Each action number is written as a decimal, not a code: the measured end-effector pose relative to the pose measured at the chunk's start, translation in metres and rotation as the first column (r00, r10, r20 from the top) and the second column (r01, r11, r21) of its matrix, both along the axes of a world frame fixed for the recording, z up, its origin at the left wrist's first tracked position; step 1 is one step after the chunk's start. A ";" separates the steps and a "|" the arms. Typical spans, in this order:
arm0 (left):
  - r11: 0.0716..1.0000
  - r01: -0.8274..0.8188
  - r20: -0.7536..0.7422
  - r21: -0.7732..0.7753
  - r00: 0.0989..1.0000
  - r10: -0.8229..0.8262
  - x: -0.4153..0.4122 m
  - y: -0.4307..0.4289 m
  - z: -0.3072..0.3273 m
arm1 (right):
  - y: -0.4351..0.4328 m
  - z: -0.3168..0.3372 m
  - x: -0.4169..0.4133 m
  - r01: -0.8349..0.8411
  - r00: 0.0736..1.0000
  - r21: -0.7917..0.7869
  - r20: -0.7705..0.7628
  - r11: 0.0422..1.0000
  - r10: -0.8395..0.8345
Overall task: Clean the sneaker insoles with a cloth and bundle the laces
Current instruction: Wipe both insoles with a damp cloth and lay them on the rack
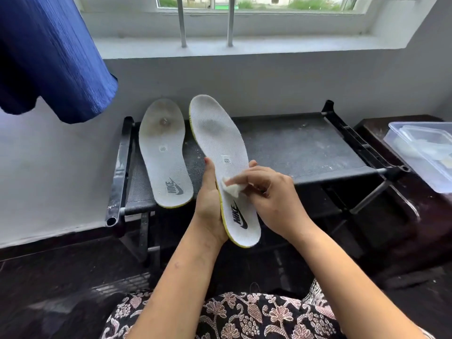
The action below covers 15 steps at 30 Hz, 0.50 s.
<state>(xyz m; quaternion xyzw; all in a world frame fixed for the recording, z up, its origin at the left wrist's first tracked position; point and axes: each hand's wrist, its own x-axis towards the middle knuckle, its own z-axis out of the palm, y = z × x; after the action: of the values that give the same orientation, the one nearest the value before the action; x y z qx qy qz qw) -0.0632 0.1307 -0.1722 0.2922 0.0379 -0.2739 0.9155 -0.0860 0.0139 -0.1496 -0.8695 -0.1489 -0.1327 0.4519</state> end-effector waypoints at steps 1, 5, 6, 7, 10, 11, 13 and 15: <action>1.000 -0.022 -0.011 -0.002 1.000 0.022 0.001 0.001 -0.001 | -0.003 0.003 0.000 -0.062 0.996 0.001 -0.063 0.998 0.062; 0.996 -0.064 -0.031 -0.056 0.998 0.063 -0.002 -0.001 0.001 | -0.018 0.019 -0.003 -0.300 0.932 -0.085 -0.237 0.950 0.274; 0.996 -0.066 -0.049 -0.067 0.997 0.063 -0.003 -0.003 0.001 | -0.022 0.023 -0.005 -0.336 0.914 -0.095 -0.274 0.937 0.300; 0.995 -0.074 -0.066 -0.067 0.995 0.070 -0.003 -0.004 0.002 | -0.025 0.025 -0.006 -0.364 0.894 -0.099 -0.317 0.926 0.318; 0.990 -0.122 -0.087 -0.063 0.989 0.117 -0.001 -0.005 0.003 | -0.039 0.024 -0.008 -0.374 0.866 -0.229 -0.433 0.898 0.250; 0.989 -0.132 -0.084 -0.063 0.988 0.127 -0.001 -0.005 0.003 | -0.046 0.022 -0.007 -0.349 0.873 -0.306 -0.449 0.886 0.189; 0.989 -0.136 -0.072 -0.059 0.989 0.132 -0.001 -0.005 0.006 | -0.061 0.020 -0.006 -0.271 0.888 -0.378 -0.454 0.885 0.078; 0.990 -0.129 -0.065 -0.055 0.990 0.125 -0.001 -0.004 0.007 | -0.070 0.021 -0.005 -0.166 0.906 -0.321 -0.424 0.932 0.016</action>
<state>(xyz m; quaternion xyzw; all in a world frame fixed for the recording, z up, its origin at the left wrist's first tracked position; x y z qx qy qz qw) -0.0646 0.1263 -0.1655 0.2535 0.0763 -0.2248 0.9378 -0.0907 -0.0563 -0.1287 -0.9359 -0.1118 0.1048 0.3171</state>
